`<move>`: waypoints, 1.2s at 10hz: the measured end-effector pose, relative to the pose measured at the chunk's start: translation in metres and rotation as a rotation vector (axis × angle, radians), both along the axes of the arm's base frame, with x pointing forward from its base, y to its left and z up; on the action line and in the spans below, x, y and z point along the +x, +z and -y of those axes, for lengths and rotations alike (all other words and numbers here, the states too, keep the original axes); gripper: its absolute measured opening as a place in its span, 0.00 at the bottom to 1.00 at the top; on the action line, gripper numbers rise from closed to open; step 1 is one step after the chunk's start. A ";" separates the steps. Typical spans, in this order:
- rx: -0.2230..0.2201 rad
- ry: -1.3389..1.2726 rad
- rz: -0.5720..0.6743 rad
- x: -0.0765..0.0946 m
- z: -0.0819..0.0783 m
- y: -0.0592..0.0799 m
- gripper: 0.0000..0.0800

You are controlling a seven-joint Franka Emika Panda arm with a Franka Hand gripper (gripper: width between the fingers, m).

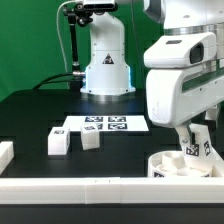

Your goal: Assemble stool

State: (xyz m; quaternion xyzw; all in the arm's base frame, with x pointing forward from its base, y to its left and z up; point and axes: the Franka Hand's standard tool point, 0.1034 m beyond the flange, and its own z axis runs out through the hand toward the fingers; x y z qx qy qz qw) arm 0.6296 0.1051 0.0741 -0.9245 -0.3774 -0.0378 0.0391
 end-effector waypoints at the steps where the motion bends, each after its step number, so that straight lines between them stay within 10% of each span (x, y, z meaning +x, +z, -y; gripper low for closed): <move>1: 0.000 -0.001 0.000 0.000 0.000 0.000 0.48; 12: 0.048 -0.734 -0.032 0.002 -0.004 -0.001 0.43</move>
Offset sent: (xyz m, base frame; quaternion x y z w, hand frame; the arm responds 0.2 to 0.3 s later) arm 0.0000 0.0000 0.0000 0.0000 0.0000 0.0000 1.0000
